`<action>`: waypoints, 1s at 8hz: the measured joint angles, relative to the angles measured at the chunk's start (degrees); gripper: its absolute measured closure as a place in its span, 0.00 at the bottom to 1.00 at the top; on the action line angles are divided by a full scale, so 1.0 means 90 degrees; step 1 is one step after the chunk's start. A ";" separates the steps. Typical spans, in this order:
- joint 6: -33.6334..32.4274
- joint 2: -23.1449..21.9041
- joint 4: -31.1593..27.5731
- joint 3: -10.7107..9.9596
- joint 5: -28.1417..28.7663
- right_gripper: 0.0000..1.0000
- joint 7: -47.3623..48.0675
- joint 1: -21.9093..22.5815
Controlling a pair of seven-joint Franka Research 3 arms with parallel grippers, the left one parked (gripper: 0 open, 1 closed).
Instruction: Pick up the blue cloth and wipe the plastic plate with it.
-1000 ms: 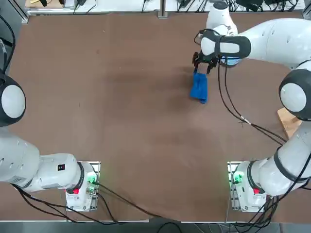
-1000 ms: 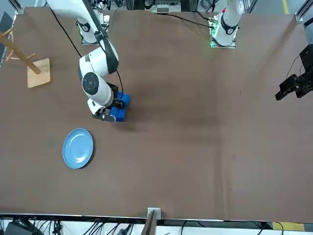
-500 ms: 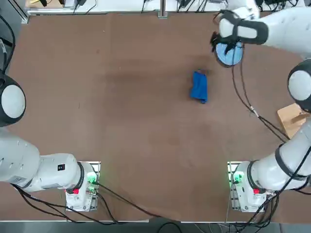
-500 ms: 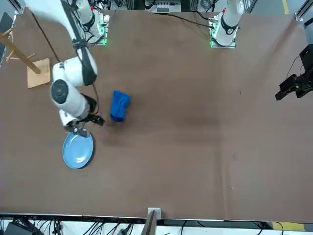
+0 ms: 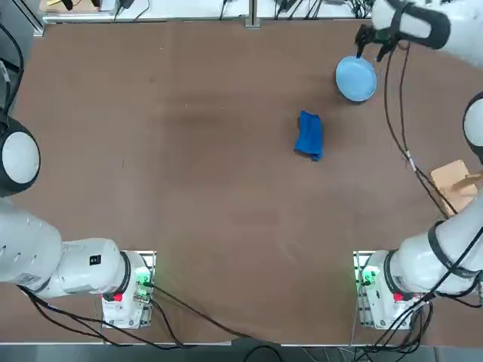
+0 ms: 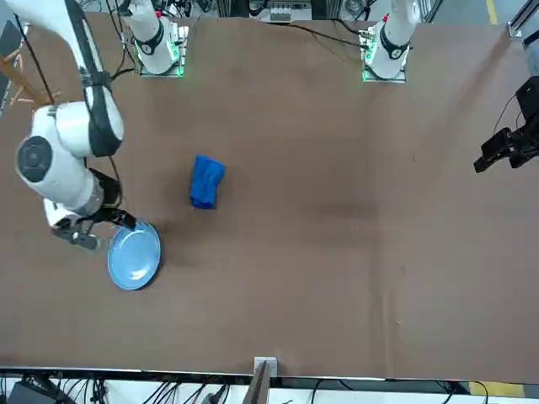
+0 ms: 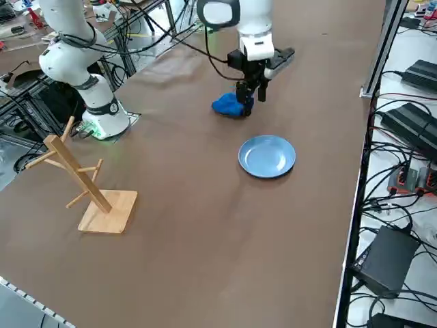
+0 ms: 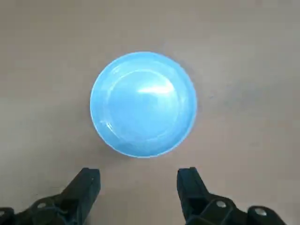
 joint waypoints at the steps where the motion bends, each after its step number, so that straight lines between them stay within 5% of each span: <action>1: -0.0606 -0.0238 0.0337 0.0019 0.0001 0.00 -0.0109 -0.0018; 4: -0.1610 -0.1183 0.0719 0.0008 0.0222 0.00 -0.0260 -0.0112; 8: -0.2329 -0.1778 0.0840 -0.0621 0.0962 0.00 -0.0910 -0.0141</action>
